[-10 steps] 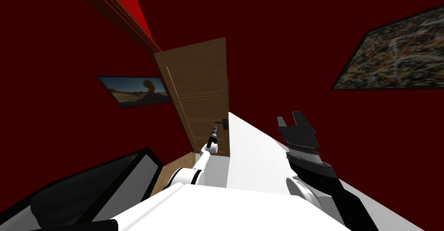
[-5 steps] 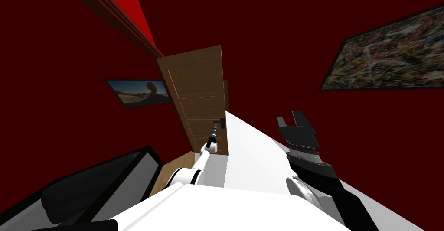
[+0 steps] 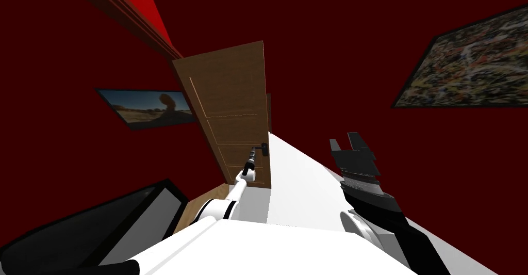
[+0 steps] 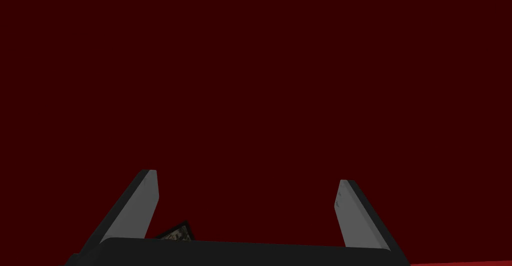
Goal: Push the door open
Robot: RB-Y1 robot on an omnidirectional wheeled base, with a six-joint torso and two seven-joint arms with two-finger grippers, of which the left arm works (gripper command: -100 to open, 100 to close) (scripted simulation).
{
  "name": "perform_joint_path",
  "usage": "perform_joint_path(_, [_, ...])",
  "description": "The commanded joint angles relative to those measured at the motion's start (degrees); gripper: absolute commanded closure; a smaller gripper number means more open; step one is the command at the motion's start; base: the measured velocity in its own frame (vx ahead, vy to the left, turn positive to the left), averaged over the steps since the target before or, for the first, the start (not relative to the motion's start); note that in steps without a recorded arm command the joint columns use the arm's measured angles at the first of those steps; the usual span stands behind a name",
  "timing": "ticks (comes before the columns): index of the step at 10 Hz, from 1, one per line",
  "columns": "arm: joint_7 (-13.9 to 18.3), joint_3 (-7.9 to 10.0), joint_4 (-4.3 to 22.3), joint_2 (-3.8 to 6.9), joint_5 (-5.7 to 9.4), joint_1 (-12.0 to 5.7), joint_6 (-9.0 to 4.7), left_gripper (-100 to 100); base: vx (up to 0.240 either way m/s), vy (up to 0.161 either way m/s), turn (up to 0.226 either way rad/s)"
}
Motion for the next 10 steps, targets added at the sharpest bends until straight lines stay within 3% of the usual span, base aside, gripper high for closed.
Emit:
perform_joint_path(1, [-0.2,0.30,0.5,-0.07,0.09,-0.34,-0.25,-100,0.234,-0.049,-0.027])
perform_joint_path(3, [-0.3,0.51,0.5,-2.30,0.15,-0.35,-0.36,-100,0.254,-0.064,-0.029])
perform_joint_path(4, [-0.2,0.30,-0.9,-1.72,0.05,0.33,0.30,-100,0.091,-0.024,-0.001])
perform_joint_path(5, [-0.2,0.30,-0.9,-1.72,0.05,0.33,0.30,100,-0.012,0.000,0.014])
perform_joint_path(10, [-0.2,0.30,-0.9,-1.72,0.05,0.33,0.30,100,-0.018,0.005,-0.006])
